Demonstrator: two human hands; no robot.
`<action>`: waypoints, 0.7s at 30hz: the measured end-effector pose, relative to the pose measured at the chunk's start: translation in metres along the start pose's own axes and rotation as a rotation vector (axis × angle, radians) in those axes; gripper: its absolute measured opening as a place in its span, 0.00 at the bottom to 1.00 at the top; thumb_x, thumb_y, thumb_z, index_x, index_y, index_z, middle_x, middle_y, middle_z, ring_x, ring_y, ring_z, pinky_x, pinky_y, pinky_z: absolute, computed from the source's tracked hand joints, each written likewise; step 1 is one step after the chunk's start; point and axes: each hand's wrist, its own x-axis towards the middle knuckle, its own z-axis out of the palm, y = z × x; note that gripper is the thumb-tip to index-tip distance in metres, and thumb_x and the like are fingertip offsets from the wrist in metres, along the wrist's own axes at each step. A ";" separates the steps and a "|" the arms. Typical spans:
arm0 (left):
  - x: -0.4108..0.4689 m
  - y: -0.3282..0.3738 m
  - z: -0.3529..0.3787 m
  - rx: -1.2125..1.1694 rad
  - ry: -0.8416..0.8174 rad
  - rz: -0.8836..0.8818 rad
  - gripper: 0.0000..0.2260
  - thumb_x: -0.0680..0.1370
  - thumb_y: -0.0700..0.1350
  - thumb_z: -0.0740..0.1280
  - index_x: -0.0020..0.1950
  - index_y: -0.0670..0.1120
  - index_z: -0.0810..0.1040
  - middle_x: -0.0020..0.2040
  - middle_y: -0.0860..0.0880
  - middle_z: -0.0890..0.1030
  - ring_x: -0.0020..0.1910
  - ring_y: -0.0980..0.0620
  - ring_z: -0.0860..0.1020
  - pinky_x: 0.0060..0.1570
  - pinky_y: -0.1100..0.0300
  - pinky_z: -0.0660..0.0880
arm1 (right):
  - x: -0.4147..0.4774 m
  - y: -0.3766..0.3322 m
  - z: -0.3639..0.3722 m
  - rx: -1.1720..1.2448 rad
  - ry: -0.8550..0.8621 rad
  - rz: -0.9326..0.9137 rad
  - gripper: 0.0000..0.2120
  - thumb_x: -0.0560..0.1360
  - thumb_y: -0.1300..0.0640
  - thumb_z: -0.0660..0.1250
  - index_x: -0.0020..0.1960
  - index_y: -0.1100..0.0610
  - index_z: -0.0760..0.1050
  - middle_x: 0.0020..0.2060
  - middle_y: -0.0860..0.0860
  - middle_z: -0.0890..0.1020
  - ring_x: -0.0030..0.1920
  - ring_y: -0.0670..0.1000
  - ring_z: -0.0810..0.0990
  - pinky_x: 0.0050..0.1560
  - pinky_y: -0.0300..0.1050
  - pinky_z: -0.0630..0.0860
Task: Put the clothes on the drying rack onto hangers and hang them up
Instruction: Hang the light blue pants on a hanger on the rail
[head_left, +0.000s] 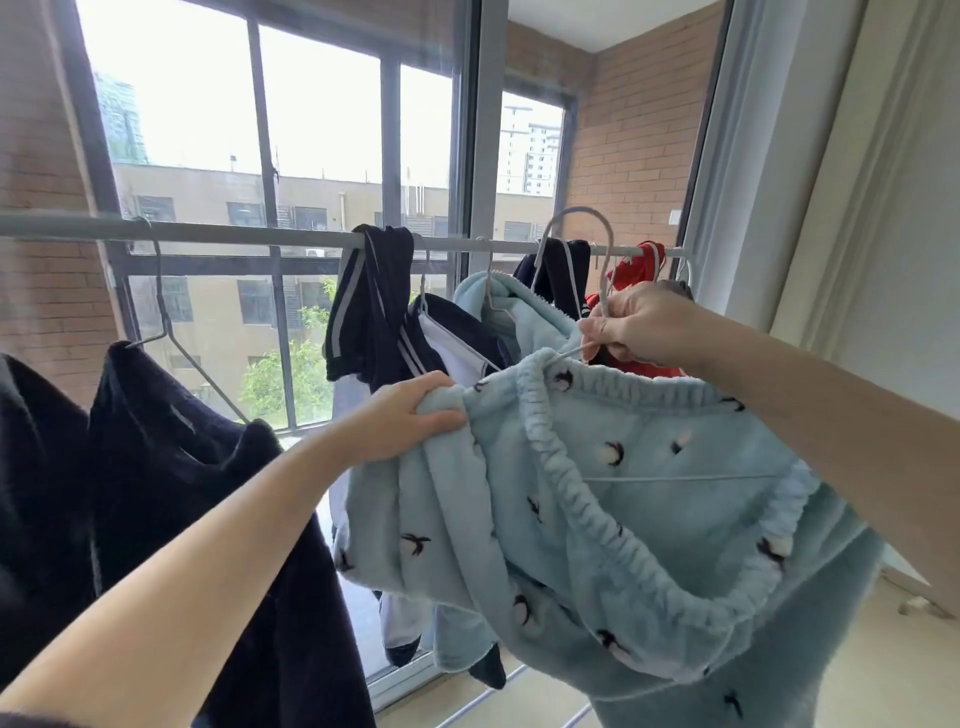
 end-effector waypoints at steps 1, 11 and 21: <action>0.002 -0.001 0.003 0.003 0.073 0.036 0.14 0.73 0.60 0.64 0.53 0.53 0.75 0.48 0.50 0.79 0.49 0.51 0.77 0.51 0.56 0.75 | 0.001 0.001 -0.002 -0.011 0.013 0.000 0.15 0.79 0.51 0.64 0.39 0.57 0.82 0.20 0.44 0.71 0.25 0.45 0.66 0.31 0.38 0.66; -0.002 -0.014 0.000 0.020 0.507 0.088 0.09 0.80 0.49 0.61 0.46 0.46 0.75 0.42 0.52 0.76 0.41 0.60 0.73 0.39 0.70 0.66 | 0.005 0.016 0.007 0.081 -0.046 0.083 0.15 0.80 0.53 0.62 0.38 0.57 0.80 0.19 0.46 0.68 0.18 0.44 0.62 0.20 0.36 0.59; -0.032 -0.024 -0.022 0.405 0.116 -0.484 0.11 0.80 0.48 0.56 0.53 0.44 0.73 0.53 0.43 0.77 0.50 0.45 0.76 0.47 0.53 0.71 | 0.013 0.016 -0.008 0.141 0.083 0.079 0.14 0.79 0.53 0.64 0.40 0.58 0.81 0.20 0.47 0.67 0.18 0.44 0.60 0.19 0.34 0.56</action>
